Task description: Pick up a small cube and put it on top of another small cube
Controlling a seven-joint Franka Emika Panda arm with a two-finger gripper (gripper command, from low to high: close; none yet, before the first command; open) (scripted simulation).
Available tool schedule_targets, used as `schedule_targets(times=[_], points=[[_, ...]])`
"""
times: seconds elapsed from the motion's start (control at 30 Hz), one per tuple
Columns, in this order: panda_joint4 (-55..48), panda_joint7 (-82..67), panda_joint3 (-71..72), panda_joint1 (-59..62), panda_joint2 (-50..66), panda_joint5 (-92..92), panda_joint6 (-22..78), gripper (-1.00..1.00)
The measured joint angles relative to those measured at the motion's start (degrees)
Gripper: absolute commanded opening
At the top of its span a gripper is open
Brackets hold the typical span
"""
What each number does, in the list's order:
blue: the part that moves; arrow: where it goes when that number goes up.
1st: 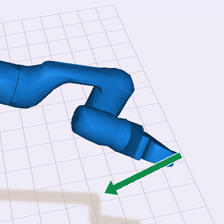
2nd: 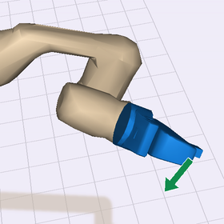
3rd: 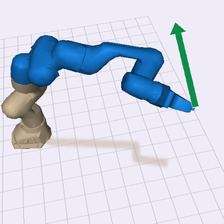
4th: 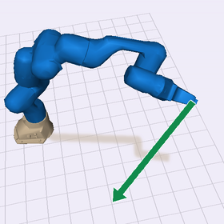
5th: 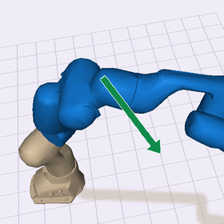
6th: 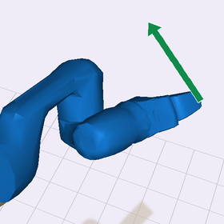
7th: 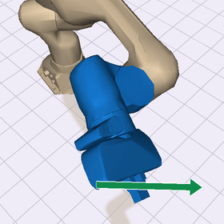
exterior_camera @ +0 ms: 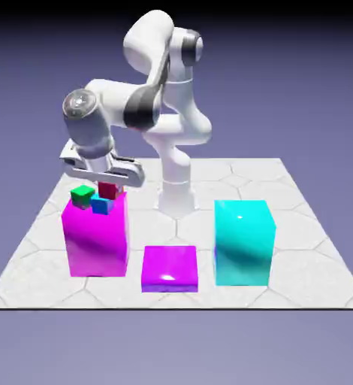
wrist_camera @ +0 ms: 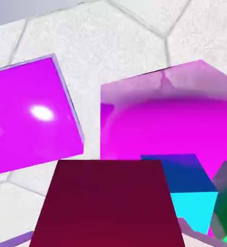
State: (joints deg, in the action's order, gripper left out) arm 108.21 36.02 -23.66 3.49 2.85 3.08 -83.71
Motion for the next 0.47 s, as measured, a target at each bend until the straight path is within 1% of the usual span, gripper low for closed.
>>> schedule_targets(times=[0.03,0.2,0.23,0.3,0.47], points=[[0.00,0.00,0.00,-0.81,0.01,0.00,0.00,-1.00],[10.37,0.58,-0.10,-1.09,-1.21,0.49,-9.23,-1.00],[11.17,0.63,-0.11,-1.16,-1.30,0.53,-9.95,1.00],[11.18,0.64,-0.09,-0.52,-1.31,0.66,-9.96,1.00],[0.81,0.03,0.00,-0.75,-0.09,0.15,-0.73,1.00]])
